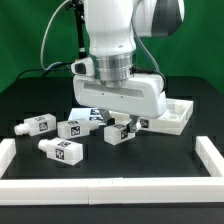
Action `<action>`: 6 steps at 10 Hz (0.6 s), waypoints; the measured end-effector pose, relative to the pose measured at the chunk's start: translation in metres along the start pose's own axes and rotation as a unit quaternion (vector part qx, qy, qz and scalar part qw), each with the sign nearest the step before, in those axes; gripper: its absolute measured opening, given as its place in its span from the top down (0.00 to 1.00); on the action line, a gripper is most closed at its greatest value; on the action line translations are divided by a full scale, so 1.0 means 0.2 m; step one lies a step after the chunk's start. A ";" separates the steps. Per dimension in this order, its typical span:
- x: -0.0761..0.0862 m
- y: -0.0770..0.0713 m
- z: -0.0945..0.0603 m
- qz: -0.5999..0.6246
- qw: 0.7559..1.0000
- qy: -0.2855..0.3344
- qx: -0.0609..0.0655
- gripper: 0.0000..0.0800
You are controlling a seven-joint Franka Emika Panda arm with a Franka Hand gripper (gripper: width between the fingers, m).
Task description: Assemble one leg
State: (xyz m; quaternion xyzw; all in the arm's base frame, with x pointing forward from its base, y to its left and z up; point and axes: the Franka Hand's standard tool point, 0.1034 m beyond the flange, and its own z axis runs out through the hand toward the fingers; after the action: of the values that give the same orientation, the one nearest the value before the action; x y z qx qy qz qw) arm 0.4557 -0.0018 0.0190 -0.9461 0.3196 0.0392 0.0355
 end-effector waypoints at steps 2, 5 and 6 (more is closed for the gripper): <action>0.00 0.00 0.00 -0.004 1.000 0.000 0.000 0.65; 0.03 0.06 -0.25 -0.081 0.997 0.002 0.009 0.65; 0.00 0.13 -0.28 -0.094 0.995 0.019 0.012 0.65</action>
Offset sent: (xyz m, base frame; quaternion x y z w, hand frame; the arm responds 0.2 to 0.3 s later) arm -0.0158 -0.0224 0.0507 -0.0095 -0.0316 -0.1137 0.9930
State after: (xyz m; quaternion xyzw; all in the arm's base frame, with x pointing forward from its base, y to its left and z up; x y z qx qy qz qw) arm 0.4439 -0.0274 0.0729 -0.9721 0.2300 0.0140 0.0439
